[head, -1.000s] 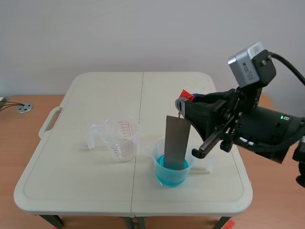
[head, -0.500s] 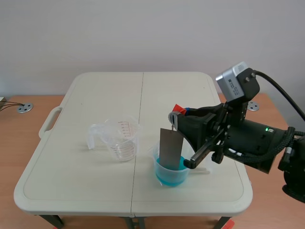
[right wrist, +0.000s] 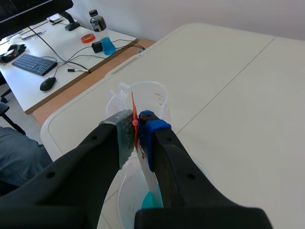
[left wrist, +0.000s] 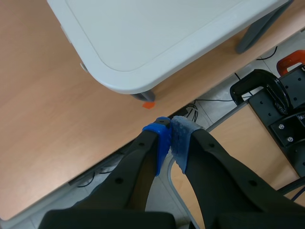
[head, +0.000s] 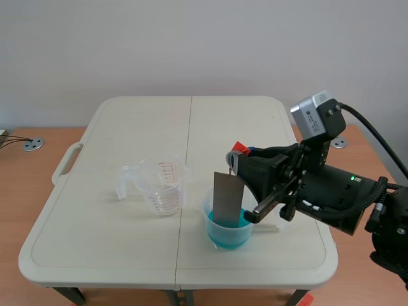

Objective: Hold the metal plate by the orange handle, dip it into the blue solution, take it out and point at it, then put the plate back in the beaker on the left.
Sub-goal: 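Lower the plate into the blue solution, then hold the plate still in the solution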

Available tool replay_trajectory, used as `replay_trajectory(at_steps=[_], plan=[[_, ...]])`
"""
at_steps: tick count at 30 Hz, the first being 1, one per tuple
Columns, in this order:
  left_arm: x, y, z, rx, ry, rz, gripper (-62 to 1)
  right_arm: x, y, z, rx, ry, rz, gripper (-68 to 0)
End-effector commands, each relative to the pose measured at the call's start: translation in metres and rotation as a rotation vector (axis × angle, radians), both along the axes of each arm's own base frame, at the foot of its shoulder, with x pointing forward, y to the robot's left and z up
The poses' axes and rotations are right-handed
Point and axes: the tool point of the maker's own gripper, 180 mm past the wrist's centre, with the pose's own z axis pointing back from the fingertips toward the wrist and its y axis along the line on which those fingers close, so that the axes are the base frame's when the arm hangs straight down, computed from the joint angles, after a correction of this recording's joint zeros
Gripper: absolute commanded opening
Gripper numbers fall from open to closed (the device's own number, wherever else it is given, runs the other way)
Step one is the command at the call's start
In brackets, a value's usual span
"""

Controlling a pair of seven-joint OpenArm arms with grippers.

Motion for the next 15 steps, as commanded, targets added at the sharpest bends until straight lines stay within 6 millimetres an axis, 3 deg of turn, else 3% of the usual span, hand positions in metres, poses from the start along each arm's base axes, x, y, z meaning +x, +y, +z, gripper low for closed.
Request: replay_trajectory(at_steps=[1, 15], plan=[[0.0027, -0.0039, 0.0034, -0.015, -0.015, -0.004, -59.0, -0.0007, 0.0001, -0.0011, -0.014, 0.000, 0.015, -66.0], [0.0027, -0.0039, 0.0034, -0.014, -0.014, -0.004, -59.0, 0.0016, 0.0001, -0.0003, -0.029, -0.011, 0.018, -66.0]])
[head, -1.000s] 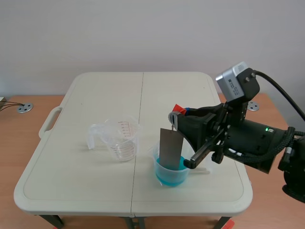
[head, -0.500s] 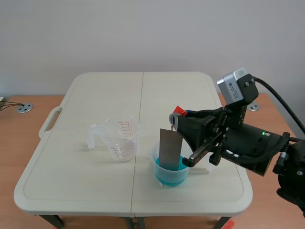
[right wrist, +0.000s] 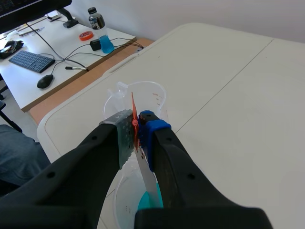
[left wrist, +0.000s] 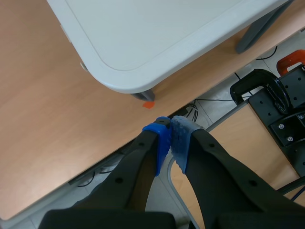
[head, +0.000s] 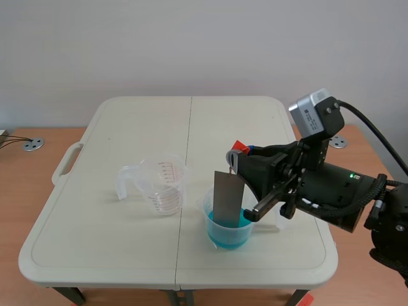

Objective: Hold the metal plate by the orange handle, dip it into the blue solution, take it out and point at it, then put the plate back in the beaker on the left.
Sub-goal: 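Hold the plate still in the solution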

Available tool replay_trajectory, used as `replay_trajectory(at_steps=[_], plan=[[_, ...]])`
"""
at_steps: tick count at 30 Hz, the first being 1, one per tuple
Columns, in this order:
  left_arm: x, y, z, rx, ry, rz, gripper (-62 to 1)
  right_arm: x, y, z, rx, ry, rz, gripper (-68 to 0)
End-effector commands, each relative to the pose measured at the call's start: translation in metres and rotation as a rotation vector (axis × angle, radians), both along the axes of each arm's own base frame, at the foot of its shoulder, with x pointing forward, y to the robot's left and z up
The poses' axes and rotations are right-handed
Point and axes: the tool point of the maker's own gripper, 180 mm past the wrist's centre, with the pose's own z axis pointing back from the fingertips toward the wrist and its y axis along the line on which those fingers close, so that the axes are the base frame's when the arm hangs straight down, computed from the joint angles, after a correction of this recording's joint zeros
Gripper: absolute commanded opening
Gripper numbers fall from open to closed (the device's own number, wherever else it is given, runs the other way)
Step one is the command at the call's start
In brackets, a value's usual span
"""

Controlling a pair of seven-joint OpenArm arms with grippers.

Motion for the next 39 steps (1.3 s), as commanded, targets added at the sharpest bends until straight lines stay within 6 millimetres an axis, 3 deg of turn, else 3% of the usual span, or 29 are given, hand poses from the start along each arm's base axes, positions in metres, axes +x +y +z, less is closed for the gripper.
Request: replay_trajectory(at_steps=[1, 39], plan=[[0.003, -0.004, 0.003, -0.014, -0.014, -0.004, -59.0, 0.000, 0.000, -0.001, -0.016, -0.002, 0.015, -66.0], [-0.009, -0.004, -0.001, 0.016, 0.005, -0.042, -59.1, 0.000, 0.000, -0.002, -0.022, -0.003, 0.016, -66.0]])
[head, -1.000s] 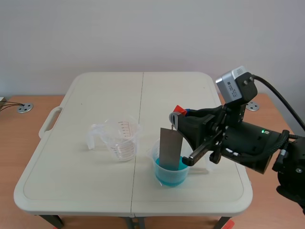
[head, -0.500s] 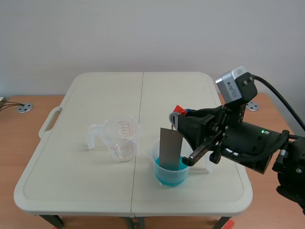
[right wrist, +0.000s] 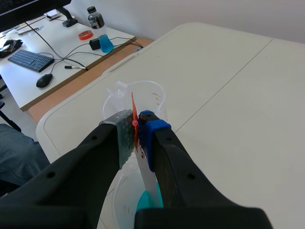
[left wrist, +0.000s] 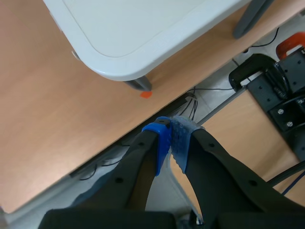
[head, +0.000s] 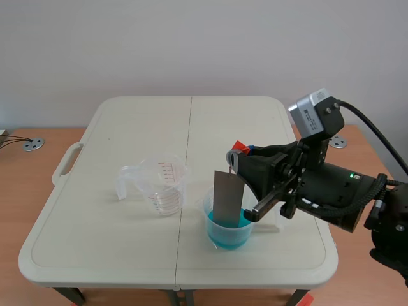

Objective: Hold the metal plate by the orange handle, dip it into the blue solution, take it out and point at it, then put the plate back in the beaker on the left.
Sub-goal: 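Hold the plate still in the solution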

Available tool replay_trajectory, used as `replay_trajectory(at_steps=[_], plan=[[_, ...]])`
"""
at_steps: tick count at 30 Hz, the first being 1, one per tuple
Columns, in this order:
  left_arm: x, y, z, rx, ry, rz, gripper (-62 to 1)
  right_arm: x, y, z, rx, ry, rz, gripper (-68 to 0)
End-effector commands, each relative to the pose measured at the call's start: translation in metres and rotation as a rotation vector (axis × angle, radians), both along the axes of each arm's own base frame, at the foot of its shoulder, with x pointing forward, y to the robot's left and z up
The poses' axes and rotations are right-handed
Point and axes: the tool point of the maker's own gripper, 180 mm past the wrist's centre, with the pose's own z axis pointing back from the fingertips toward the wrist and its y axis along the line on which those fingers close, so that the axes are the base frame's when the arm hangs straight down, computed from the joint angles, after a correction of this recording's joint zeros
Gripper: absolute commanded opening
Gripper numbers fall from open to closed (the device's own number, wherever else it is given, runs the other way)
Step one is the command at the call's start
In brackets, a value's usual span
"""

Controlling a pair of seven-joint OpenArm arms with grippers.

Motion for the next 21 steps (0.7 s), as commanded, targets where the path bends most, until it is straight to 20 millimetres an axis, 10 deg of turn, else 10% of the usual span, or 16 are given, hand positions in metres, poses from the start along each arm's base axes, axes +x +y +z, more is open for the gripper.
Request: replay_trajectory(at_steps=[1, 21], plan=[[0.003, -0.004, 0.004, -0.020, -0.020, -0.003, -59.1, 0.000, 0.000, -0.001, -0.017, -0.001, 0.015, -66.0], [0.002, -0.003, 0.003, -0.017, -0.016, 0.000, -59.0, -0.001, -0.002, 0.020, -0.017, -0.063, 0.011, -66.0]])
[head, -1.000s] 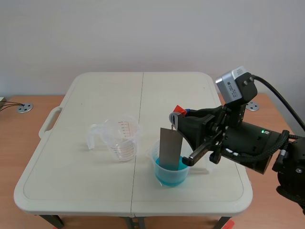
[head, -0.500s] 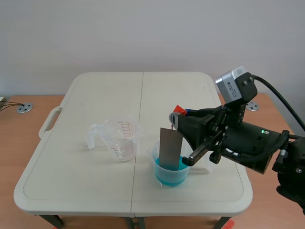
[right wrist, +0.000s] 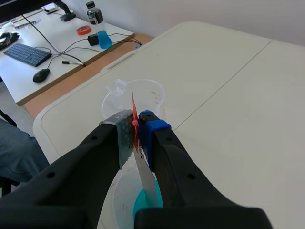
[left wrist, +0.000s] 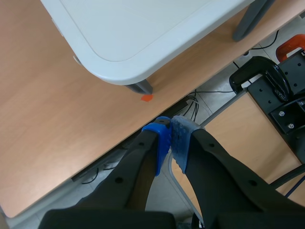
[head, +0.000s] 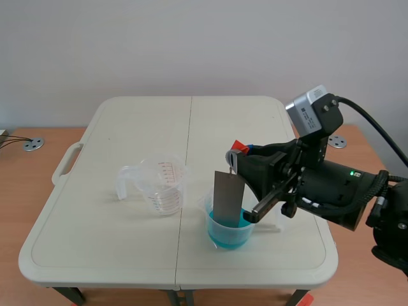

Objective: Hold the metal plate by the orange handle, dip it into the blue solution, take it out and point at it, then put the plate back in the beaker on the left.
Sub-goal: 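Hold the plate still in the solution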

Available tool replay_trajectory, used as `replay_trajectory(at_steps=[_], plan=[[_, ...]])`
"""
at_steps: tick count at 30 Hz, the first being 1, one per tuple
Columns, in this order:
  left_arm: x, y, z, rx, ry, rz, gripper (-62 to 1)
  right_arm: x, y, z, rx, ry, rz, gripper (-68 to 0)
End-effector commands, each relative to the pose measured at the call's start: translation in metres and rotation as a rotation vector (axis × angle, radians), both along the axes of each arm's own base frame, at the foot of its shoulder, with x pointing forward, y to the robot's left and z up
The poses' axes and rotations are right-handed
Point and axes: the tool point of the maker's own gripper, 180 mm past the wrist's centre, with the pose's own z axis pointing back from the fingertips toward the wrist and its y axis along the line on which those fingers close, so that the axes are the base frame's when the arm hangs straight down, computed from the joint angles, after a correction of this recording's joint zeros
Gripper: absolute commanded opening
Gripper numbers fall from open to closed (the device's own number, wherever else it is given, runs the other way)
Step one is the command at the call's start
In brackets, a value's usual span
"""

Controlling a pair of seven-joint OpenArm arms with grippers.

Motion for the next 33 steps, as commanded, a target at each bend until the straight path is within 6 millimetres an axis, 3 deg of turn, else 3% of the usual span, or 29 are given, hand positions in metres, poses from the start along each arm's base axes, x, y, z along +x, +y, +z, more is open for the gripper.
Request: replay_trajectory(at_steps=[1, 12, 20, 33], plan=[[0.002, -0.002, 0.002, -0.013, -0.009, -0.001, -59.1, -0.001, -0.004, 0.018, 0.015, -0.051, -0.001, -66.0], [0.002, -0.002, 0.002, -0.013, -0.010, -0.001, -59.0, -0.011, -0.008, 0.058, 0.003, -0.159, -0.010, -66.0], [0.004, -0.004, 0.004, -0.018, -0.022, -0.005, -59.0, -0.019, 0.001, 0.084, -0.016, -0.227, 0.020, -66.0], [0.031, -0.025, 0.032, -0.074, -0.126, -0.081, -59.1, -0.030, 0.013, 0.123, -0.031, -0.336, 0.055, -66.0]])
